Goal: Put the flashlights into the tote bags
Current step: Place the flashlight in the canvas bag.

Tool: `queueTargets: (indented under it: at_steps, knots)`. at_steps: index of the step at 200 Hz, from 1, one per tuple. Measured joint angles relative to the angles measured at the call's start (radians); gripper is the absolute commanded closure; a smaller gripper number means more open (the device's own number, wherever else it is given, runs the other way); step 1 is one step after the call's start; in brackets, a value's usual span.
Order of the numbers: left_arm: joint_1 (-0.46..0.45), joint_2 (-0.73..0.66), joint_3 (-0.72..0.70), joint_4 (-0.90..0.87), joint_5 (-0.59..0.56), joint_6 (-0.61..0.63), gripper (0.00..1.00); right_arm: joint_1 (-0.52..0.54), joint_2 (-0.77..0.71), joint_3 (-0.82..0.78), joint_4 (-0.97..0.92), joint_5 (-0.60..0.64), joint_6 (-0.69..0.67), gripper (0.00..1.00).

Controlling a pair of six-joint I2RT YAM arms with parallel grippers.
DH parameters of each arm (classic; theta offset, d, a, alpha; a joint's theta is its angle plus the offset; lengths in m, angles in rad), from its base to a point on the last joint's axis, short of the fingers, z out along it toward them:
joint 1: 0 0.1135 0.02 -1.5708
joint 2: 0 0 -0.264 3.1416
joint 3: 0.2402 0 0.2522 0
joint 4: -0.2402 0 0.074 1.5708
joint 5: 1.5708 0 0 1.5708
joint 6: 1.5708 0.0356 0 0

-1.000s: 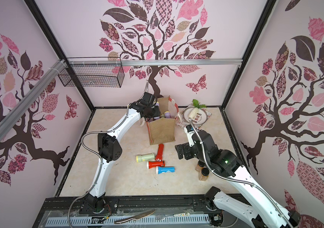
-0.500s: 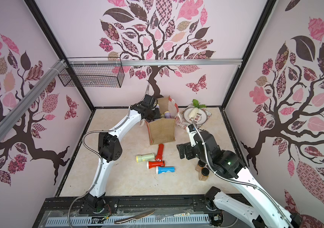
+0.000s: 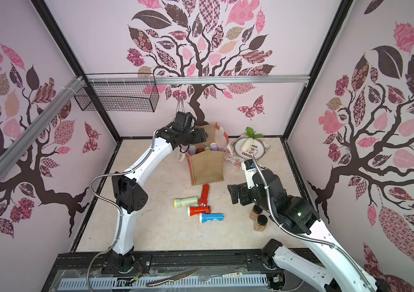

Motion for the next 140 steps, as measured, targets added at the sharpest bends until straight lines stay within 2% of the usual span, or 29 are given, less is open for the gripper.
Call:
queueTargets:
  at_steps: [25,49,95,140]
  knots:
    - [-0.02,-0.089,-0.005,-0.002,-0.005,0.003,0.18,0.0,-0.006,-0.008,0.0,-0.011,0.0,0.0]
    - [-0.051,-0.21,-0.074,-0.005,-0.018,0.003,0.18,0.0,-0.006,-0.03,-0.002,-0.038,0.0,0.0]
    - [-0.114,-0.5,-0.325,-0.012,-0.019,-0.025,0.18,0.0,0.024,-0.08,0.002,-0.135,0.007,0.0]
    - [-0.115,-0.796,-0.64,-0.038,-0.02,-0.087,0.18,0.0,0.087,-0.156,0.02,-0.318,0.006,0.0]
